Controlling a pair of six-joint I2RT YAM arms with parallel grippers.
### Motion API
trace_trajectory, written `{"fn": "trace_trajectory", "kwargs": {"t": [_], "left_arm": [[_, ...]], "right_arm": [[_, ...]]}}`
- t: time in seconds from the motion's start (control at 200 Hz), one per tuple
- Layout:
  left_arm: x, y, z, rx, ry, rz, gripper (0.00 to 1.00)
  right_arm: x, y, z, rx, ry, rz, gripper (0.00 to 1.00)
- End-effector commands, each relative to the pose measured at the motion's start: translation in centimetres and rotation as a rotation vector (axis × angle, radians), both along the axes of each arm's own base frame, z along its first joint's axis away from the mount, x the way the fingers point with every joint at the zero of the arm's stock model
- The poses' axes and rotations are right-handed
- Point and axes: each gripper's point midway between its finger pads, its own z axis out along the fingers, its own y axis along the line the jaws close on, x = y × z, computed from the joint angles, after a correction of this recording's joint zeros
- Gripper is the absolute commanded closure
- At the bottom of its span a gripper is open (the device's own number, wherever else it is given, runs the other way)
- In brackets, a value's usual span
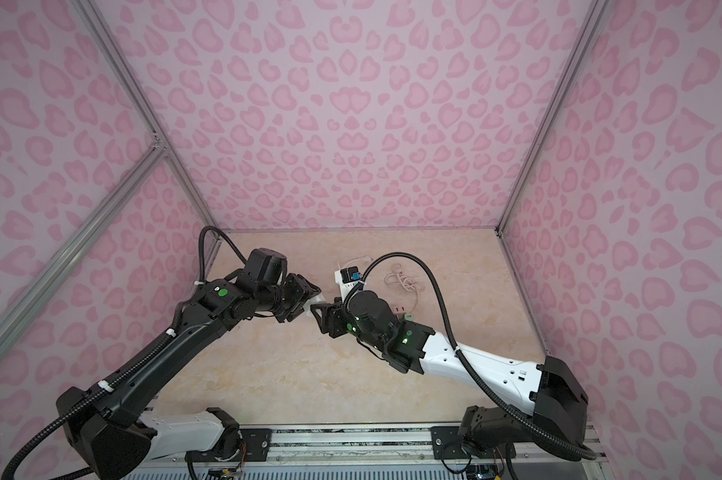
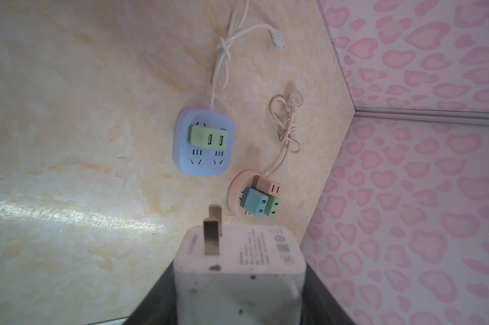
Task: Insert the plug
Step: 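Pass the white adapter from the left gripper to the right gripper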
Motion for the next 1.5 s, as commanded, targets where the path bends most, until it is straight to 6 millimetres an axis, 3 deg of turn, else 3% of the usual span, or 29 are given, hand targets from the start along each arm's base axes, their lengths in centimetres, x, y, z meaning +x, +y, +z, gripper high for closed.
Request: {"fn": "trace_trajectory", "kwargs": {"t": [0.0,0.265,0.67,0.78,0.86,0.95,0.98,1.035,1.13,1.195,1.28,1.345,1.495], "left_arm": [[1.0,-0.9,1.1,-0.05,-0.043,0.001,1.0],[0.7,-1.4,1.3,-0.081,-0.049,-0.018,1.0],[0.2,-1.1,0.4,-0.069,-0.054,-0.024,1.0],[0.0,-1.3,0.2,-0.067,-0.056,-0.042,1.0],[-0.2,-1.5,0.1,-0.065,-0.057,-0.055,1.0],[-0.3,-1.7,-0.3,-0.061,-0.055,-0.07,0.98],[-0.3,-1.7,-0.5,-0.061,-0.056,-0.075,0.98],[-0.1,-1.7,-0.4,-0.052,-0.069,-0.087,0.85],[0.3,-1.1,-0.3,0.0,-0.099,-0.107,0.41],[0.6,0.5,-0.2,0.103,-0.131,-0.109,0.27],[1.3,3.8,0.7,0.283,-0.223,-0.086,0.22],[1.6,5.2,1.7,0.348,-0.325,-0.083,0.21],[1.4,4.8,4.1,0.193,-0.513,-0.132,0.2]], "right_arm": [[0.5,0.4,0.6,0.053,0.009,-0.012,0.34],[2.9,-0.1,0.3,0.129,0.066,-0.061,0.44],[2.7,2.2,-0.8,0.155,0.142,0.007,0.47],[2.8,2.6,-1.1,0.162,0.153,0.014,0.54],[3.0,3.0,-1.1,0.177,0.163,0.026,0.67],[3.2,3.2,-1.6,0.198,0.19,0.028,1.0],[3.3,3.3,-1.6,0.209,0.2,0.031,1.0],[3.6,3.3,-1.7,0.234,0.219,0.033,1.0],[4.1,2.8,-2.1,0.285,0.269,0.036,1.0],[4.6,2.2,-2.2,0.338,0.314,0.044,1.0],[5.2,0.9,-2.5,0.396,0.381,0.056,1.0],[5.4,0.1,-2.4,0.438,0.431,0.089,1.0],[6.0,-1.7,-1.1,0.618,0.575,0.211,1.0]]}}
